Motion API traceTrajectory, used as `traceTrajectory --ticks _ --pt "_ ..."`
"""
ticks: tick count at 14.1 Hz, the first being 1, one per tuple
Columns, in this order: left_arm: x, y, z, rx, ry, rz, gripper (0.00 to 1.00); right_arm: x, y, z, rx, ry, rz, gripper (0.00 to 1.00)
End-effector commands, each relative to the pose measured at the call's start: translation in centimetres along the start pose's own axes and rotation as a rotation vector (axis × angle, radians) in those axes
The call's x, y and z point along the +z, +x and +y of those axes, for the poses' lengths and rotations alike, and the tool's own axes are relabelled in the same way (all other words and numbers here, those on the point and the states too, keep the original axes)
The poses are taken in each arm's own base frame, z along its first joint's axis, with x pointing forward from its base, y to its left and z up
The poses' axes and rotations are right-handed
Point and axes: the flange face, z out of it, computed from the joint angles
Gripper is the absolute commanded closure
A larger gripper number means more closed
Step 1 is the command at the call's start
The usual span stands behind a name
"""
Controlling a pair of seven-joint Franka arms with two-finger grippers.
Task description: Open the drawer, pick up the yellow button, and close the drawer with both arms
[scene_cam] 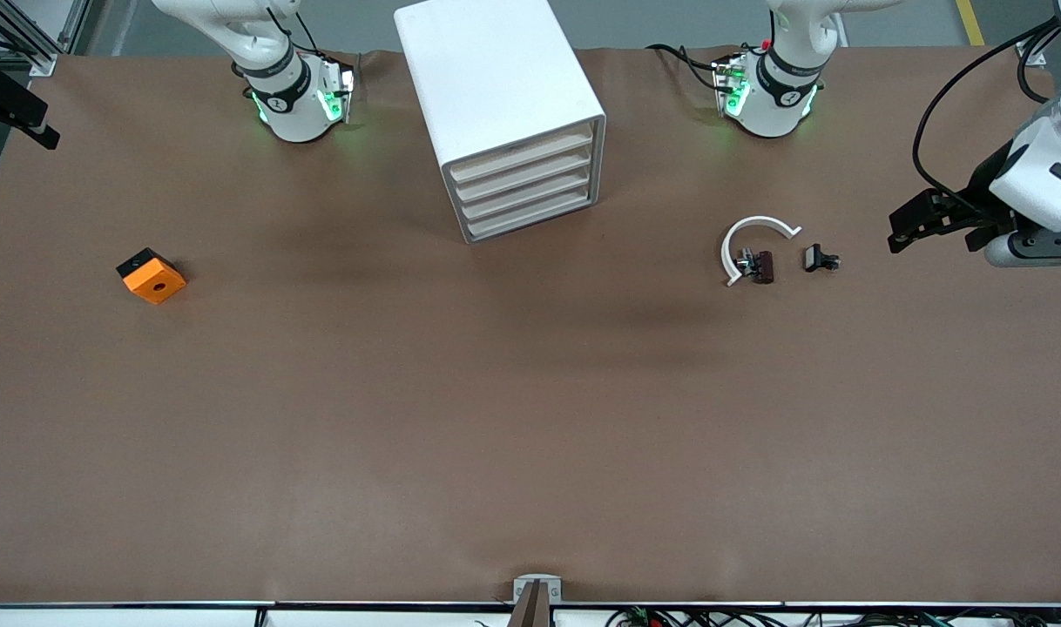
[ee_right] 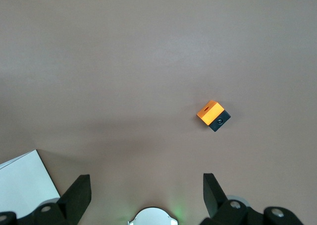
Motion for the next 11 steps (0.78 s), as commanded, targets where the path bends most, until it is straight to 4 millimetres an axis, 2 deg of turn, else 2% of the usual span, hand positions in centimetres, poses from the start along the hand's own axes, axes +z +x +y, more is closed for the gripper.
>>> traceTrajectory --ticks 1,3,5,10,11 --pt "-0.8 -0.3 0.0 0.006 0.007 0.006 0.0 -1.0 -0.2 0.0 0.012 0.002 0.017 0.0" --pt "-1.4 -0.2 -0.1 0.001 0.004 0.018 0.0 -1.3 -0.3 -0.1 0.013 0.002 0.021 0.0" --pt "-1.1 -0.1 0.0 0.0 0.002 0.013 0.0 -1.3 -0.3 0.0 0.028 0.005 0.021 0.0" --pt "1.0 0.6 -0.2 -0.025 0.014 -0.033 0.0 -1.4 -0.3 0.0 0.051 0.031 0.022 0.0" --pt "1.9 1.0 -0.1 -0.027 0.01 -0.049 0.0 -1.4 -0.4 0.0 0.051 0.031 0.022 0.0"
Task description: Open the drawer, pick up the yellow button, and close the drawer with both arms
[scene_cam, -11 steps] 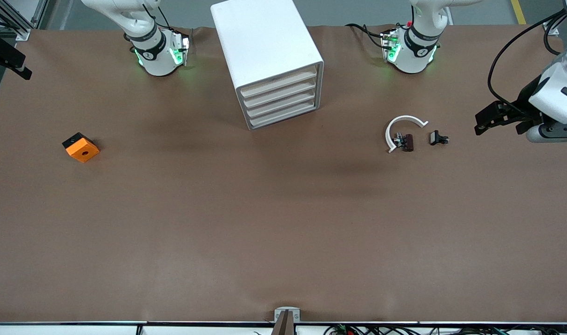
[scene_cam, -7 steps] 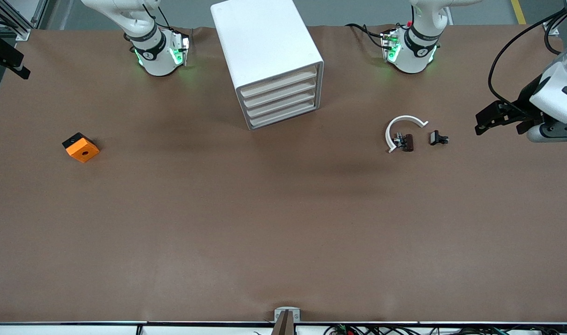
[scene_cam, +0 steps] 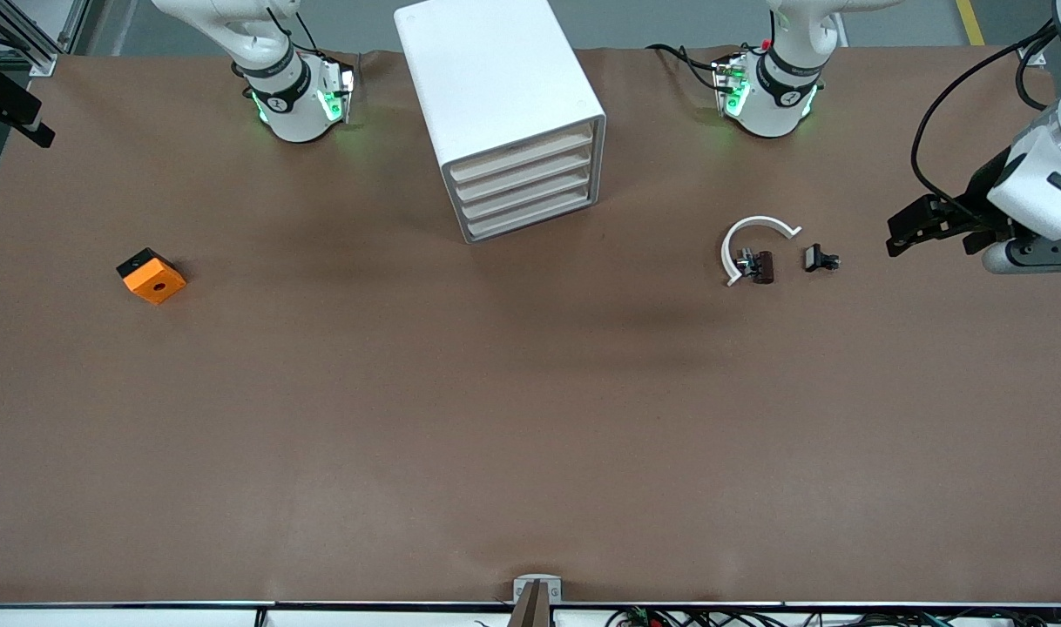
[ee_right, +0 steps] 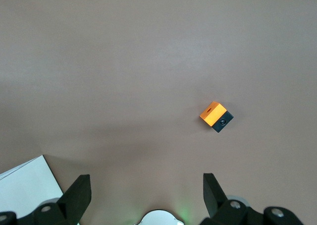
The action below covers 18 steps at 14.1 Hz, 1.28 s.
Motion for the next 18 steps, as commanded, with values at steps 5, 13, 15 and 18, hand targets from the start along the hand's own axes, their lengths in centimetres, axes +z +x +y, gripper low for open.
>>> traceTrajectory --ticks 5,13,15,18 --pt "8.5 3.4 4.4 -0.195 0.013 -0.126 0.0 -0.7 -0.4 0.0 0.02 0.017 -0.002 0.0" --pt "19.2 2.3 15.2 -0.668 0.134 -0.405 0.0 -0.7 -0.6 -0.1 0.018 0.019 -0.011 0.0" --pt "21.3 2.4 16.7 -0.746 0.151 -0.544 0.0 -0.7 -0.5 -0.1 0.016 0.019 -0.008 0.0" --pt "25.0 2.5 19.1 -0.94 0.18 -0.704 0.0 -0.6 -0.5 -0.3 0.012 0.018 -0.008 0.0"
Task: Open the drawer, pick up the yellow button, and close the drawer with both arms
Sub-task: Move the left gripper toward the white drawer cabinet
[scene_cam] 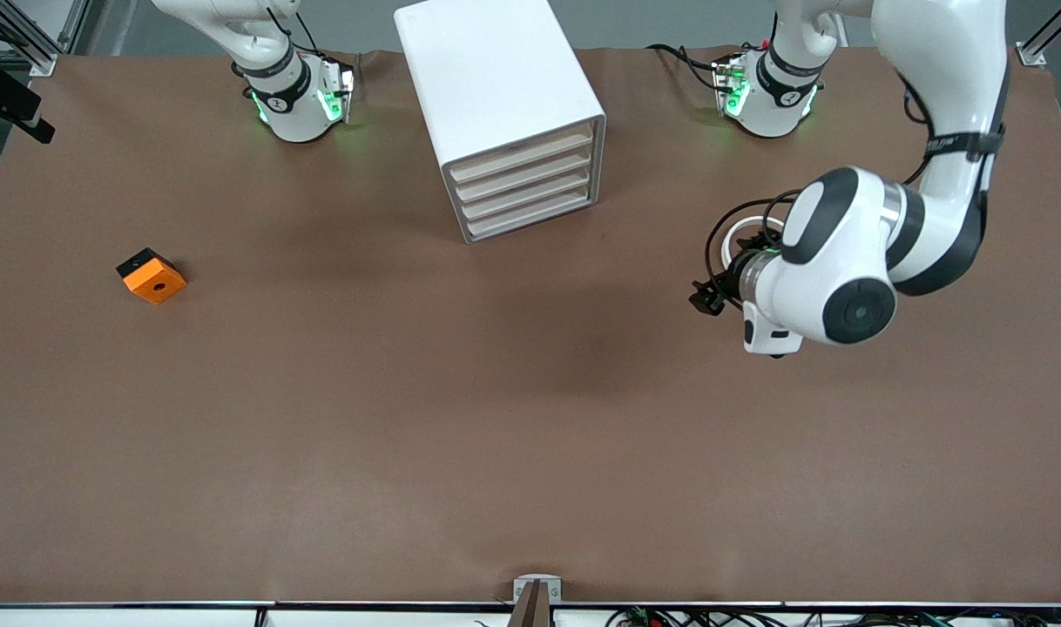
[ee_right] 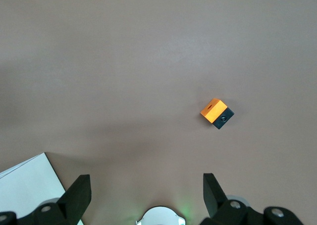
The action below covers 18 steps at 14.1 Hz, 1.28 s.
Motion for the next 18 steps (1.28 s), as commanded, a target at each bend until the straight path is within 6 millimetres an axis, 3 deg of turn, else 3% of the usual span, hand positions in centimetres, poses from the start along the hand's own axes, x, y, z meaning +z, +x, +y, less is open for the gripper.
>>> traceTrajectory --ticks 1,7,12,18 --pt "1.8 0.0 2.8 -0.167 0.039 -0.116 0.0 -0.5 -0.2 -0.3 0.007 0.014 0.005 0.0" --pt "8.4 -2.2 6.7 -0.46 0.172 -0.234 0.0 -0.5 -0.3 0.2 0.009 0.015 0.002 0.0" --pt "12.7 -4.8 6.8 -0.619 0.434 -0.346 0.0 -0.4 -0.3 0.5 0.011 0.014 -0.001 0.0" --pt "16.0 -8.0 7.5 -0.721 0.617 -0.388 0.0 -0.3 -0.1 0.3 0.008 0.014 -0.001 0.0"
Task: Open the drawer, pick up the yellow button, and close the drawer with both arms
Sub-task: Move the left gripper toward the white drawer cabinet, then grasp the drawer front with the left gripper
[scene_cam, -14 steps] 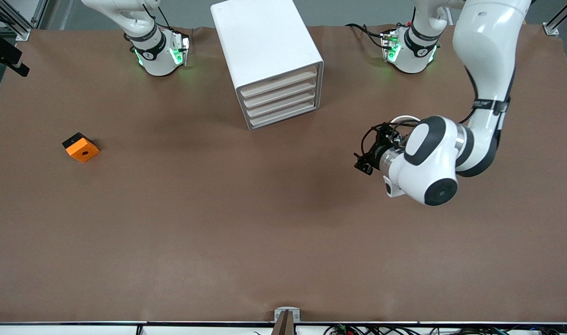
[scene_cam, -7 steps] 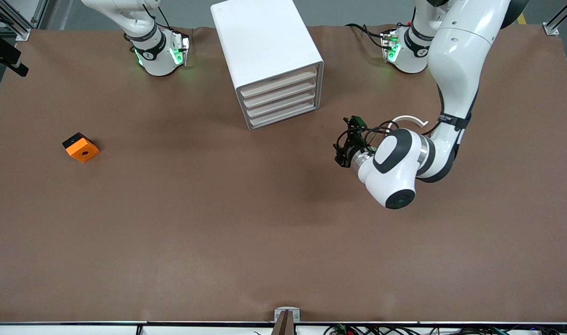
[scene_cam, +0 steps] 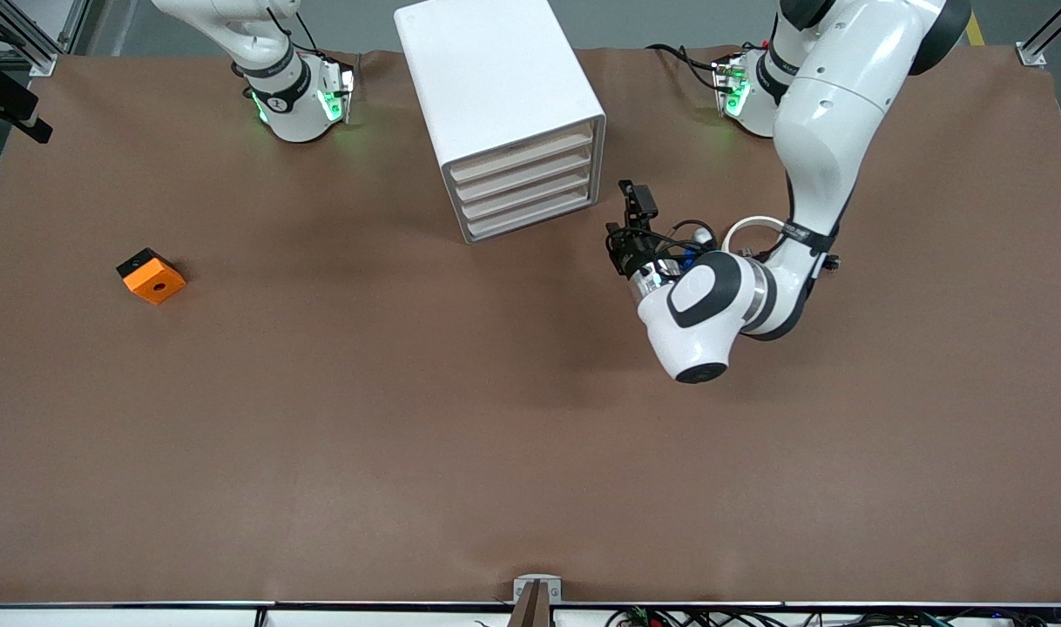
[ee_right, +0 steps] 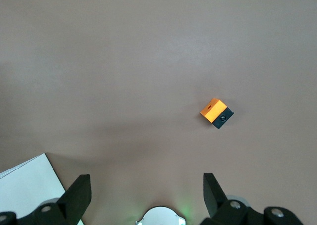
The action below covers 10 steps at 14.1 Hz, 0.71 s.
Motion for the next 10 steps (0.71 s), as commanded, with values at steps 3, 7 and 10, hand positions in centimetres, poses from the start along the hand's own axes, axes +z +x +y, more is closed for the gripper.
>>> traceTrajectory --ticks 3,7,10 --pt "2.6 -2.6 0.0 -0.052 0.103 0.006 0.0 0.2 0.4 -0.5 -0.004 0.012 -0.009 0.0" --pt "4.5 -4.2 0.1 -0.078 0.132 0.014 0.35 0.3 0.3 -1.1 -0.007 0.032 -0.014 0.0" --pt "5.9 -5.1 0.2 -0.074 0.145 0.031 0.46 0.3 0.3 -0.9 -0.003 0.03 -0.017 0.0"
